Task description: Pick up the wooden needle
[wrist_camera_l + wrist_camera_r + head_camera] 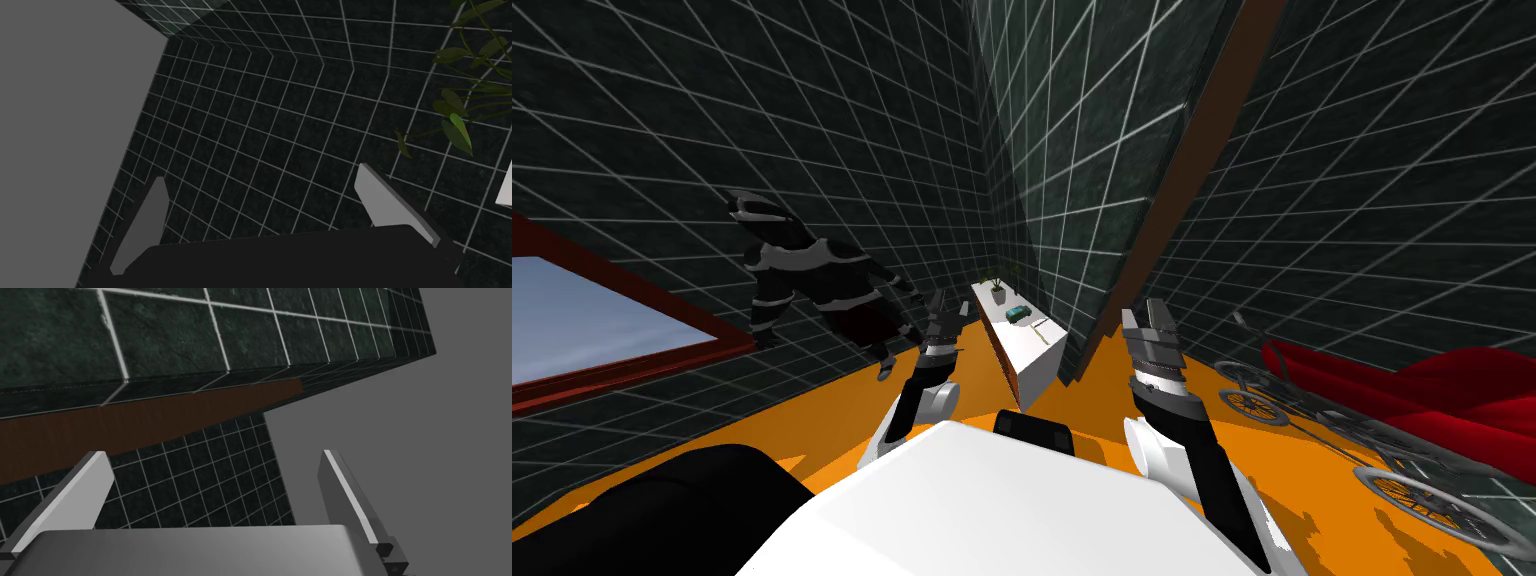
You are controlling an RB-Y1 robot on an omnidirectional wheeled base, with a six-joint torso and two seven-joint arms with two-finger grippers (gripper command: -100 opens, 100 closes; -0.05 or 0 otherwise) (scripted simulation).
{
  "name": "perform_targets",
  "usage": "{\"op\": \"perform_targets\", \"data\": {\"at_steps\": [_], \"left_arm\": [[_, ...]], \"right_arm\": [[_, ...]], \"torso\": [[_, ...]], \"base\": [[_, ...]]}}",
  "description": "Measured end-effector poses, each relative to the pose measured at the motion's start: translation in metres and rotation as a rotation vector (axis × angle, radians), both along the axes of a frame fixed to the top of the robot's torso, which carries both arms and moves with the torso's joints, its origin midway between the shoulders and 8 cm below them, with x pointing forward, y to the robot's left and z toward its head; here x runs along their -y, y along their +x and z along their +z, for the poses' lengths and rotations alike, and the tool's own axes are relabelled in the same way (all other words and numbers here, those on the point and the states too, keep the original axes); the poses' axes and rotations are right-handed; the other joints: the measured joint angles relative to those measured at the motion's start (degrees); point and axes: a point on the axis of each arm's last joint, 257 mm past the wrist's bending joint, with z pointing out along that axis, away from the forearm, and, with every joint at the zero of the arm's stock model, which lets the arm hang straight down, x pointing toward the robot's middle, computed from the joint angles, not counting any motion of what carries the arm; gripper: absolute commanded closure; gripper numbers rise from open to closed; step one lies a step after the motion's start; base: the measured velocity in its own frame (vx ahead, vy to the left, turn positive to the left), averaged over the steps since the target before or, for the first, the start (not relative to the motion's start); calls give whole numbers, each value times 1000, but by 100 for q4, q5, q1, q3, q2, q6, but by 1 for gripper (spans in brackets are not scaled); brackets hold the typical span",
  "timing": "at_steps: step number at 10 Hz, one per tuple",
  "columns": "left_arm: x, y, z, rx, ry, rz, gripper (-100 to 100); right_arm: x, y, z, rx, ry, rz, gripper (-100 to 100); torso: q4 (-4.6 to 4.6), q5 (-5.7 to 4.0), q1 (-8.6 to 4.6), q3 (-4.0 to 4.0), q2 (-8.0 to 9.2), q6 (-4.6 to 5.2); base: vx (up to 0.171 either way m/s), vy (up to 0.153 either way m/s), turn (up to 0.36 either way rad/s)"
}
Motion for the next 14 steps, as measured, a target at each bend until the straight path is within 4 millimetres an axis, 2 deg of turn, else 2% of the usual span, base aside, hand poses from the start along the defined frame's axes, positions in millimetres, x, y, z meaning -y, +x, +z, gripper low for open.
{"op": "perform_targets", "data": {"at_steps": [5, 7, 9, 10, 14], "left_arm": [[0, 0, 0, 0, 0, 0, 0], [0, 0, 0, 0, 0, 0, 0], [0, 0, 0, 0, 0, 0, 0], [0, 0, 0, 0, 0, 0, 0], [0, 0, 0, 0, 0, 0, 0]], "right_arm": [[-19, 12, -35, -71, -94, 74, -100], [-27, 20, -59, -115, -142, 107, -100], [-29, 21, -73, -146, -180, 128, -100], [-31, 24, -89, -173, -205, 144, -100], [-36, 25, -126, -245, -282, 182, -100]], "torso": [[3, 20, 88, 9, 15, -2], [2, 20, 86, 5, 8, -3], [1, 16, 68, 3, 5, -2], [2, 20, 88, 5, 9, -2], [1, 12, 49, 4, 6, -1]], "base": [[-35, 203, 154], [-2, 199, 137], [-3, 212, 190], [11, 176, 60], [13, 133, 125]]}}
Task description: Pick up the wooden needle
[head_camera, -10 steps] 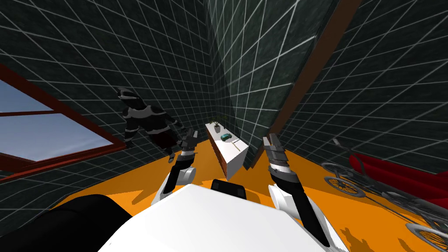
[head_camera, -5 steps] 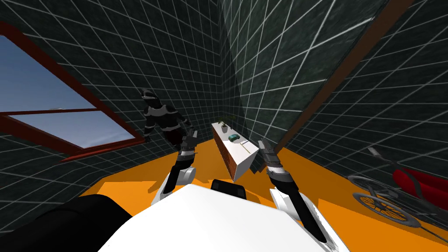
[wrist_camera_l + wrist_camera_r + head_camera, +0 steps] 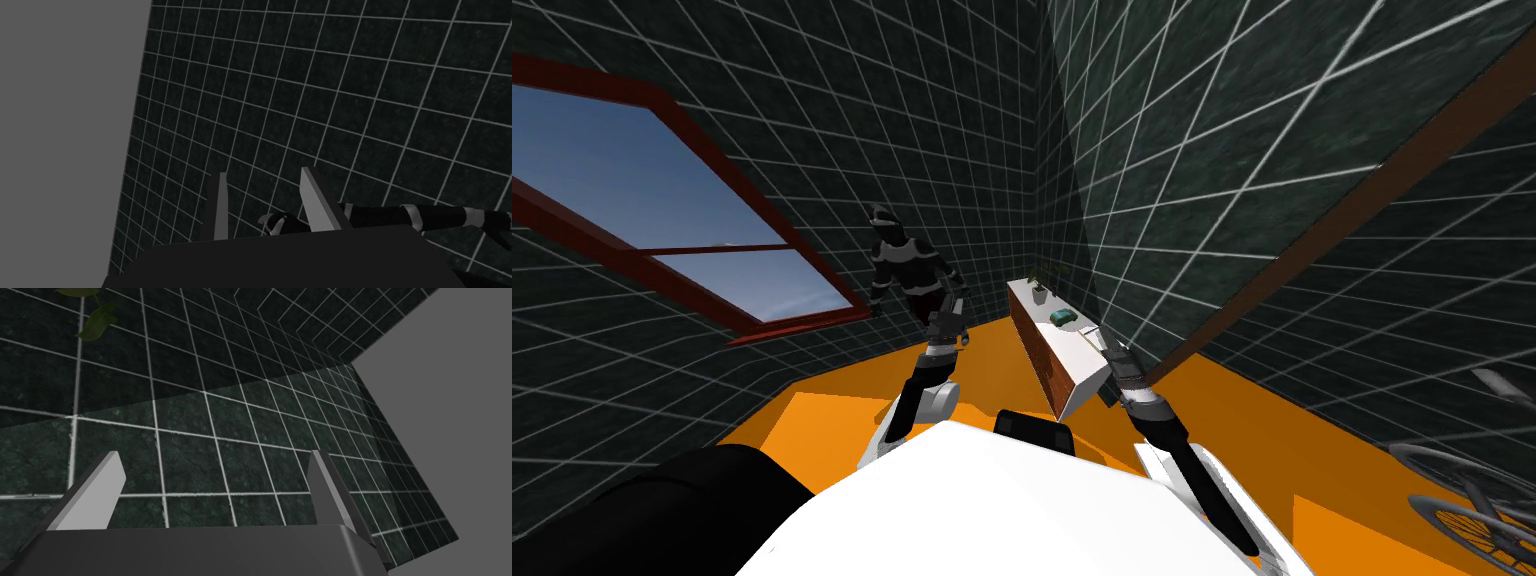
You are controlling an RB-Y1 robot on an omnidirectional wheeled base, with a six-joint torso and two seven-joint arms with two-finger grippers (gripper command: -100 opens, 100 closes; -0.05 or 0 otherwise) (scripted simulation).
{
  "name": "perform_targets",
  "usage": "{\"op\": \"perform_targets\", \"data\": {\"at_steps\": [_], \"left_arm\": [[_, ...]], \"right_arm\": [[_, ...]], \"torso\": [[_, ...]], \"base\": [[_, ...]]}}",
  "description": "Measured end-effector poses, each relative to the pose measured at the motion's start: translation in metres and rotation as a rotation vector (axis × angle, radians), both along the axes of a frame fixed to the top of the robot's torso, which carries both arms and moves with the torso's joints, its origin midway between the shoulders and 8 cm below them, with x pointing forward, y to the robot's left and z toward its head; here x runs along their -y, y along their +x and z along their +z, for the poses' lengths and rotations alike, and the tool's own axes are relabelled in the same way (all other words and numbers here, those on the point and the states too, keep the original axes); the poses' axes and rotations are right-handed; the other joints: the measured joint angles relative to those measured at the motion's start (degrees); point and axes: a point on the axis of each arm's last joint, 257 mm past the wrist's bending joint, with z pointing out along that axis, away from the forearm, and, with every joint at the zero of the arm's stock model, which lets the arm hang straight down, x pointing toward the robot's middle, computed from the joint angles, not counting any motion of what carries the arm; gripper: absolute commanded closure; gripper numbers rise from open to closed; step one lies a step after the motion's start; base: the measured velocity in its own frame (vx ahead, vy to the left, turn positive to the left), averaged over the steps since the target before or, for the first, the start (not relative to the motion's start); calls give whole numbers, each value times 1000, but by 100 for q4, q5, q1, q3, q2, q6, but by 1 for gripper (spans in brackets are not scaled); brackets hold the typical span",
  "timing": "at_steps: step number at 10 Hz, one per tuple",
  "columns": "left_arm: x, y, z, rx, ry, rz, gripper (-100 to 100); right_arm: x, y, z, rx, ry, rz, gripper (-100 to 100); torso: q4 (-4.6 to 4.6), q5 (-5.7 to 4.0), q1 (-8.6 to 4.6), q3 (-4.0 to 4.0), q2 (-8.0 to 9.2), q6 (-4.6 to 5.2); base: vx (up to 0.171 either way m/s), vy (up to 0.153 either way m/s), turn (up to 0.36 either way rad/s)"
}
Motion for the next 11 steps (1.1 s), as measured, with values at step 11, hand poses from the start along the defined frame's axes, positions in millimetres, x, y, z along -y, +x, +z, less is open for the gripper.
{"op": "perform_targets", "data": {"at_steps": [11], "left_arm": [[0, 0, 0, 0, 0, 0, 0]], "right_arm": [[29, -7, -130, -249, -277, 87, -100]], "torso": [[-3, -2, -10, -8, -14, 1]], "base": [[57, 138, 157]]}}
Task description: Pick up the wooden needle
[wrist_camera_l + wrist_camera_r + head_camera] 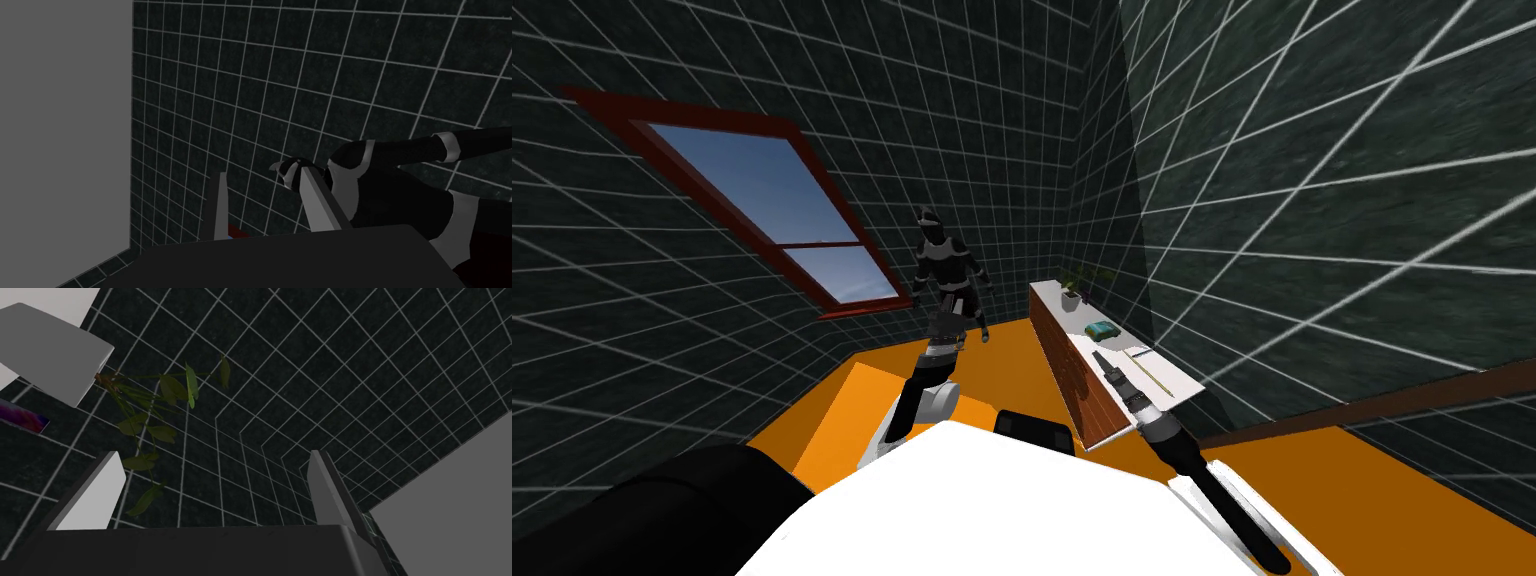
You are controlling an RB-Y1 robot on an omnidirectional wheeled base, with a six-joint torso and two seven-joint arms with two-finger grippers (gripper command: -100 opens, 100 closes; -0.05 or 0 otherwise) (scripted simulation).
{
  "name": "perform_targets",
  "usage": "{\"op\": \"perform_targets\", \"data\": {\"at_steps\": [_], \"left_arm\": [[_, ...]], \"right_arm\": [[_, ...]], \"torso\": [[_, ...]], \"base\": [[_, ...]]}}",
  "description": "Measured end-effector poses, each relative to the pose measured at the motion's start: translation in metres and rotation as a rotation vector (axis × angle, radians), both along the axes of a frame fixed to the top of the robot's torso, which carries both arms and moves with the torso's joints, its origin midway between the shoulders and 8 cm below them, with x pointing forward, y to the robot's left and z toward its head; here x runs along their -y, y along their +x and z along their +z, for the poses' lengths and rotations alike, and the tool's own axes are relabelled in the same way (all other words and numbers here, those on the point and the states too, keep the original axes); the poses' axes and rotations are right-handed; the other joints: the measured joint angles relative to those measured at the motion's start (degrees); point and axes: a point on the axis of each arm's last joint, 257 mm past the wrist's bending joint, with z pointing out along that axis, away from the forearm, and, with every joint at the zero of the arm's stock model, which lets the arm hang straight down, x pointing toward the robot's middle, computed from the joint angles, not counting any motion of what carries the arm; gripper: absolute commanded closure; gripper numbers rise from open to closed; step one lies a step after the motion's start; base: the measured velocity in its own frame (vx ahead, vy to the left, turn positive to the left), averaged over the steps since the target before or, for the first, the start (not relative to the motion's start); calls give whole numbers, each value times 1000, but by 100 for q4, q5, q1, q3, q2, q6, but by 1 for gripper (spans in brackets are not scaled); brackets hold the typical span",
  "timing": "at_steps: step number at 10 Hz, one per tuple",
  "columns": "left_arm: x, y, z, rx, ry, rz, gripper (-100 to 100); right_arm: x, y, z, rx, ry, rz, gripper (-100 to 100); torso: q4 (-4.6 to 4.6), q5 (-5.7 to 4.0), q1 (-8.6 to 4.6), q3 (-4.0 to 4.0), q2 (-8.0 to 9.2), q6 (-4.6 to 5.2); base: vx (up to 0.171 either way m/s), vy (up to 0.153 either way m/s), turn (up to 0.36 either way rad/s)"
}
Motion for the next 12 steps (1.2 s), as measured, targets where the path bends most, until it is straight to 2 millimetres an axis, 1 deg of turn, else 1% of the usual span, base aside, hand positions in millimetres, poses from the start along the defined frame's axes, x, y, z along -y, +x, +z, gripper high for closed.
{"op": "perform_targets", "data": {"at_steps": [1, 2, 3, 4, 5, 6, 7, 9, 10, 12], "left_arm": [[0, 0, 0, 0, 0, 0, 0], [0, 0, 0, 0, 0, 0, 0], [0, 0, 0, 0, 0, 0, 0], [0, 0, 0, 0, 0, 0, 0], [0, 0, 0, 0, 0, 0, 0], [0, 0, 0, 0, 0, 0, 0], [0, 0, 0, 0, 0, 0, 0], [0, 0, 0, 0, 0, 0, 0], [0, 0, 0, 0, 0, 0, 0], [0, 0, 0, 0, 0, 0, 0]], "right_arm": [[6, -3, -17, -35, -37, 9, -100], [15, -9, -30, -64, -69, 11, -100], [24, -13, -47, -95, -107, 19, -100], [28, -18, -55, -115, -131, 22, -100], [36, -23, -70, -146, -167, 28, -100], [42, -27, -80, -167, -192, 29, -100], [54, -34, -94, -198, -227, 33, -100], [73, -44, -110, -249, -290, 40, -100], [83, -46, -118, -269, -317, 39, -100], [106, -61, -137, -317, -376, 46, -100]], "torso": [[-3, 2, 6, -7, -13, 0], [-2, 1, -5, -4, -5, 6], [-1, -1, -5, -3, -4, 2], [0, 0, -9, 1, 3, 5], [0, -1, -7, 0, 1, 2], [0, -1, -14, 2, 5, 5], [0, -3, -20, 0, 1, 3], [0, -5, -29, 0, 0, 3], [0, -5, -29, 1, 3, 6], [0, -5, -28, 2, 5, 6]], "base": [[89, 90, 81], [83, 95, 130], [69, 79, 94], [78, 88, 159], [69, 64, 79], [83, 51, 164], [75, 30, 74], [81, 28, 115], [83, 41, 143], [83, 30, 102]]}}
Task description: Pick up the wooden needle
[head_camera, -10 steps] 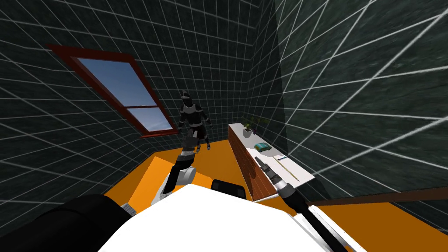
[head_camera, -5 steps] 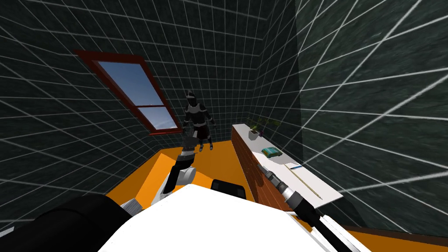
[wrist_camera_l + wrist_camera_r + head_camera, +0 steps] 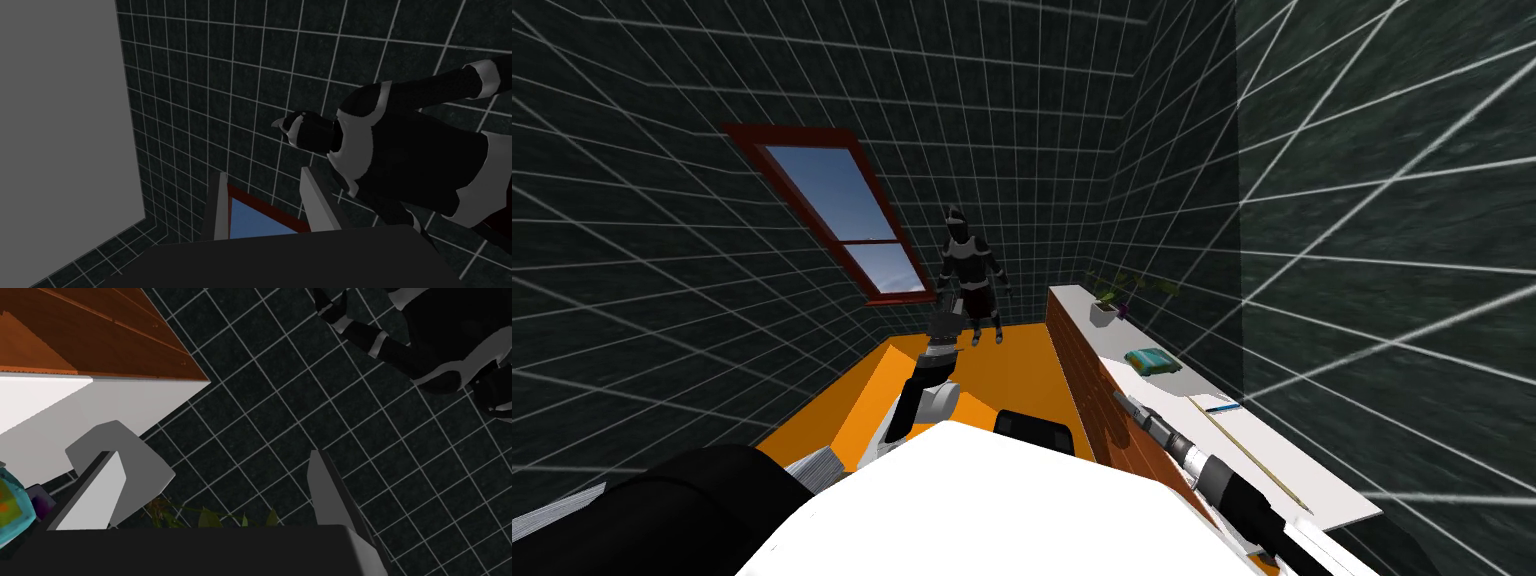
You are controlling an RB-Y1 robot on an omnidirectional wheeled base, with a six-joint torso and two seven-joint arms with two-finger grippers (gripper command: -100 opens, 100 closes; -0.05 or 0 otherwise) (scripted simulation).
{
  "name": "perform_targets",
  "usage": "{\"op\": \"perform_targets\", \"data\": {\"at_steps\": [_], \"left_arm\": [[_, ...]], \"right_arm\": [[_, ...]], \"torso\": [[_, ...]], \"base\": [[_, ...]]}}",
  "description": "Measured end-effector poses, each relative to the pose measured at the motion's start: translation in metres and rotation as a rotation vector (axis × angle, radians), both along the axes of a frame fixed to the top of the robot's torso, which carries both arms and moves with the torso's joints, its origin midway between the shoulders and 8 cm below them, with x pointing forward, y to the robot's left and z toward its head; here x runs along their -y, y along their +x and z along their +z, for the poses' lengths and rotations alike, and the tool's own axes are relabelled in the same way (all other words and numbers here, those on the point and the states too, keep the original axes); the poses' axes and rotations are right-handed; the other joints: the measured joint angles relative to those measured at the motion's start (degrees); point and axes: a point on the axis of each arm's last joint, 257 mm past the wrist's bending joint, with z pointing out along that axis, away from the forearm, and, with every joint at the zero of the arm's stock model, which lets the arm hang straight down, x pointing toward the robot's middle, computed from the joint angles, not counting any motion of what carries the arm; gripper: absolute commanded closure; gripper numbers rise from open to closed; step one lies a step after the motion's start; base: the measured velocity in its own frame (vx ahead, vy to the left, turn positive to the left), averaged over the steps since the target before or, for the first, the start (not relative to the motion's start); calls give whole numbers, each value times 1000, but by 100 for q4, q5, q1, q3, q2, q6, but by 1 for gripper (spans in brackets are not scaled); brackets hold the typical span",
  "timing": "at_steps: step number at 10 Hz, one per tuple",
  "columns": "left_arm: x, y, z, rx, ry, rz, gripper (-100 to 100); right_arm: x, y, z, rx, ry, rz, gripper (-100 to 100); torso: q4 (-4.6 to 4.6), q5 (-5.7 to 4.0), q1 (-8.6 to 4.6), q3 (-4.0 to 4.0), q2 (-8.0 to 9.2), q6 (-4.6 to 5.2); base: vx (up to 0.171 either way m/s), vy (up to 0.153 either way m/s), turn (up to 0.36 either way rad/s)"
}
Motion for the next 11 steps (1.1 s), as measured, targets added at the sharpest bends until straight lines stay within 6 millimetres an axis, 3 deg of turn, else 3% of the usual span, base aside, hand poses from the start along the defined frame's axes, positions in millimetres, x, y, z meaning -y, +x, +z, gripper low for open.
{"op": "perform_targets", "data": {"at_steps": [2, 6, 11], "left_arm": [[0, 0, 0, 0, 0, 0, 0], [0, 0, 0, 0, 0, 0, 0], [0, 0, 0, 0, 0, 0, 0]], "right_arm": [[32, -23, -29, -75, -88, 5, -100], [86, -59, -55, -183, -227, 12, -100], [164, -126, -84, -348, -412, 24, -100]], "torso": [[-3, 0, -3, -10, -18, -2], [0, -3, -22, -2, -4, -2], [-1, -9, -34, -4, -5, 1]], "base": [[122, 12, 126], [90, -32, 132], [96, -66, 80]]}}
